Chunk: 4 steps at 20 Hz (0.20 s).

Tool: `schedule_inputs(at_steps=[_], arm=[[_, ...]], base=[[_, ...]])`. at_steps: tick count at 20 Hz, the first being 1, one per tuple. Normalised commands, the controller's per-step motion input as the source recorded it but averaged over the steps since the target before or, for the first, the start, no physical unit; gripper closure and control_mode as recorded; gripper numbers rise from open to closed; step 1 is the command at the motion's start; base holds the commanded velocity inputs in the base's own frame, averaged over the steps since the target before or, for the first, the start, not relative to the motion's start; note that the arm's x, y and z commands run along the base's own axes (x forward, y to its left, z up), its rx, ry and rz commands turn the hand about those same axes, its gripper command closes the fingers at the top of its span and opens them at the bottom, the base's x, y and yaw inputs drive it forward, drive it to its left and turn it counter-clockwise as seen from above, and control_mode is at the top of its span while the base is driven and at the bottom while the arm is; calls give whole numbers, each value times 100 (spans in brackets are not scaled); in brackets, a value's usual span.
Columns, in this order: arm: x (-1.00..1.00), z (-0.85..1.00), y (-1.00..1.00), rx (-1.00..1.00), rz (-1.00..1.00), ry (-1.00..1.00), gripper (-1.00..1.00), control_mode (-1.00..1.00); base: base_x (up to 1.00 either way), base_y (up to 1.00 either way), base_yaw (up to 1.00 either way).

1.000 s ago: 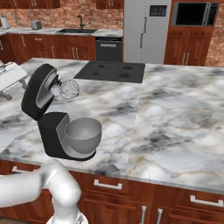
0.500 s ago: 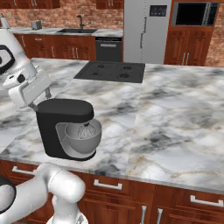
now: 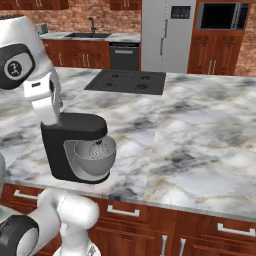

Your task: Close the stand mixer head.

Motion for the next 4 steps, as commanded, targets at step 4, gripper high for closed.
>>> schedule_inputs(at_steps=[4], arm=[[-36, 8, -59, 12, 52, -2, -100, -100]], base=[[0, 0, 0]])
